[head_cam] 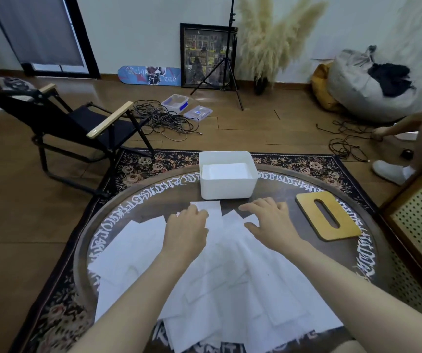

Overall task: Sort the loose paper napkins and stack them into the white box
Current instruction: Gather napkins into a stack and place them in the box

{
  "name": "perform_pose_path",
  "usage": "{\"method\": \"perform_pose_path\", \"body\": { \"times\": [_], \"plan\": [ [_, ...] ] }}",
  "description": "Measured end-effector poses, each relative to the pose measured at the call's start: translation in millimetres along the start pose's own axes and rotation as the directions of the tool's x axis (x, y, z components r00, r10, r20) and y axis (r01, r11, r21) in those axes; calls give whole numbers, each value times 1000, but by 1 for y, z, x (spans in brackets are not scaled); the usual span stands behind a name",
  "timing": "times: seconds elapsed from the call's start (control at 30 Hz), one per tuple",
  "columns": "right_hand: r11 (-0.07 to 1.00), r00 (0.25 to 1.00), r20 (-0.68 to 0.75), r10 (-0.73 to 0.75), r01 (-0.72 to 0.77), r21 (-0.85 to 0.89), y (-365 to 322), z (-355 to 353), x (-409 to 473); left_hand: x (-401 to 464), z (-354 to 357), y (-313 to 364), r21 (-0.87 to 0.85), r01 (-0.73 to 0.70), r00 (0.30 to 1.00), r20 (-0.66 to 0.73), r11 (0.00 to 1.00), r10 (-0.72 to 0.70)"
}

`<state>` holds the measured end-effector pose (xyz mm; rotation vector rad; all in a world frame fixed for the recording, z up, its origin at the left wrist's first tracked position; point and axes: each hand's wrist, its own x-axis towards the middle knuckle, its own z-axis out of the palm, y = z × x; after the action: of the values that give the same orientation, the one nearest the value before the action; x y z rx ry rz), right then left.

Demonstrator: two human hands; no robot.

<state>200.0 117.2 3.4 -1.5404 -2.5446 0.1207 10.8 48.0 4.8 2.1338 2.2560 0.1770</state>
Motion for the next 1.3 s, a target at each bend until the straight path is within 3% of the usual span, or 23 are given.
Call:
{"method": "perform_pose_path", "body": {
  "times": [0.53, 0.97, 1.13, 1.3],
  "plan": [
    [997, 994, 91, 54, -49, -61, 8, 4, -78, -75, 3, 26, -42, -39, 999, 29, 998, 40],
    [955, 918, 267, 295, -279, -98, 82, 16, -132, -87, 24, 70, -48, -179, 975, 127, 983, 184],
    [960, 911, 306, 276, -245, -136, 84, 23, -140, -76, 40, 94, -21, -242, 956, 168, 970, 242],
    [946, 944, 261, 204, -122, -299, 76, 35, -145, -68, 52, 109, 7, -284, 941, 194, 959, 277]
  ]
}}
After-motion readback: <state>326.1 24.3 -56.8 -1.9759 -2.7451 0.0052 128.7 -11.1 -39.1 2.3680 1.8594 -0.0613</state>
